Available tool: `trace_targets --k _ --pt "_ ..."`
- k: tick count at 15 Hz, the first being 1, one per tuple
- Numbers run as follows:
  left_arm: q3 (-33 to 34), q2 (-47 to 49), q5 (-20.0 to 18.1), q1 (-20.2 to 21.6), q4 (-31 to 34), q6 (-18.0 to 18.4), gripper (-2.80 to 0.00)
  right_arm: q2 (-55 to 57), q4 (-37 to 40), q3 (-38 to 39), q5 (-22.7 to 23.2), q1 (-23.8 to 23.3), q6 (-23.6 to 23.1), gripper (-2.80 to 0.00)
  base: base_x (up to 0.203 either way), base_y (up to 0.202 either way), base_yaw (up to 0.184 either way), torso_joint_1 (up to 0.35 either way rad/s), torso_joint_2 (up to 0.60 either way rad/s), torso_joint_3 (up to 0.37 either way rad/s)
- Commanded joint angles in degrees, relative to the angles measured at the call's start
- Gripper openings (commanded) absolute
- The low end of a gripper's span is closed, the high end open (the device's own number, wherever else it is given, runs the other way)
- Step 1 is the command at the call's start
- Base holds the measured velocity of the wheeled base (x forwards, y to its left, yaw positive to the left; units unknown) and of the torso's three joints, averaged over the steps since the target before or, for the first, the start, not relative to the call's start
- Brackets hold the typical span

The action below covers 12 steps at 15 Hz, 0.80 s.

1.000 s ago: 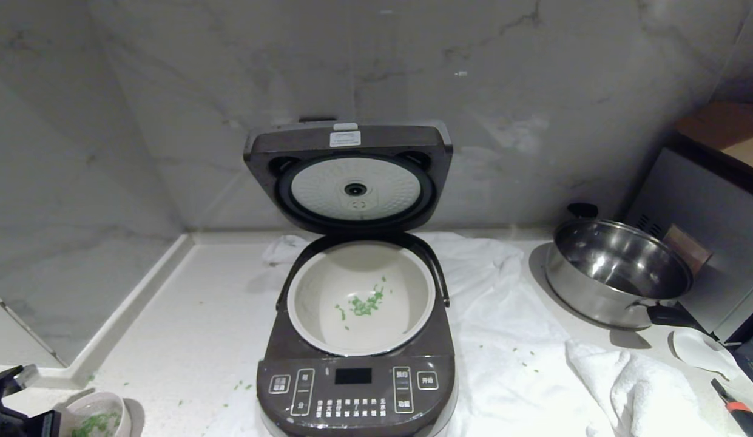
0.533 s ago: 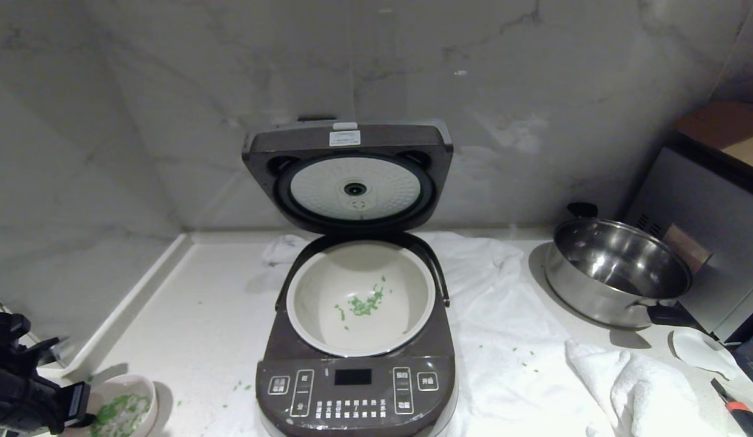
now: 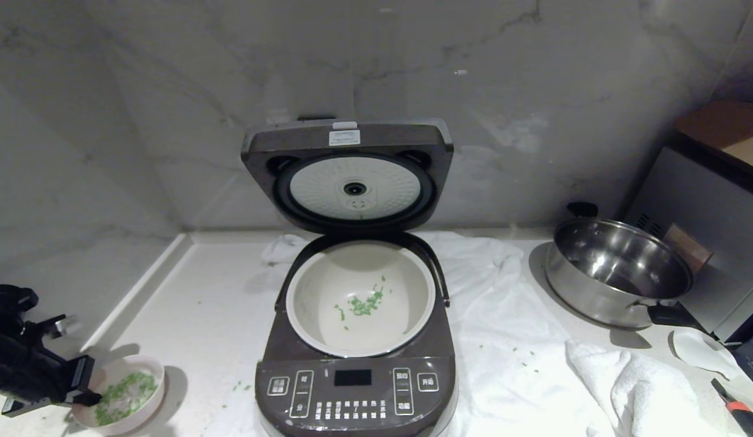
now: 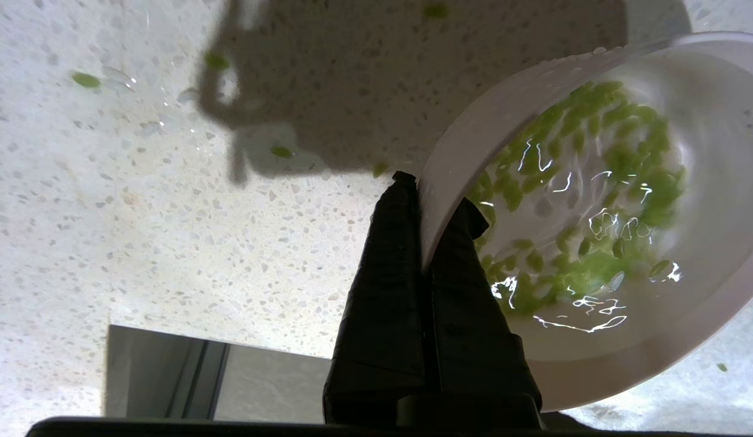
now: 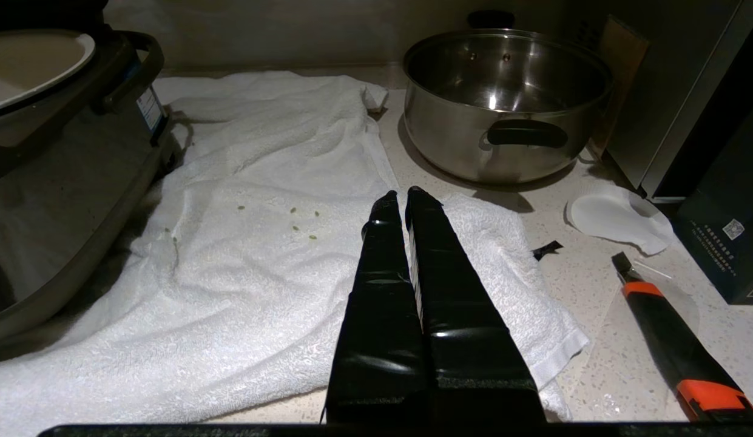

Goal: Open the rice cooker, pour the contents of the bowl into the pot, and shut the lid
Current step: Pour the water from the bowl into the rice cooker

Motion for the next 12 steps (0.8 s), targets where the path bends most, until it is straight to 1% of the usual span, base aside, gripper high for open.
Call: trace_targets --k 1,6,8,10,12 --pt "-3.38 -0.38 -0.06 -0.65 2.50 -0.15 -2.80 0.00 0.00 0.05 -0.04 0.02 0.00 -2.80 0.000 0.000 0.000 0.000 0.00 0.000" --pt "-10.08 -0.59 -0.49 -3.72 8.62 -2.17 -2.80 0.00 0.00 -0.04 0.05 0.02 0.00 -2.80 0.000 0.000 0.000 0.000 0.00 0.000" --pt "-13.84 -0.89 -3.15 -4.34 12.81 -3.19 -2.80 0.00 0.00 -0.03 -0.04 0.02 0.00 -2.80 0.000 0.000 0.000 0.000 0.00 0.000" --pt "-17.63 -0.82 -4.62 -4.97 17.82 -3.65 -2.80 0.00 0.00 0.02 0.00 0.02 0.00 -2.80 0.000 0.000 0.000 0.000 0.00 0.000" --pt "-19.25 -1.07 -4.89 -5.53 18.71 -4.14 -2.80 0.00 0.00 0.05 -0.04 0.02 0.00 -2.80 0.000 0.000 0.000 0.000 0.00 0.000"
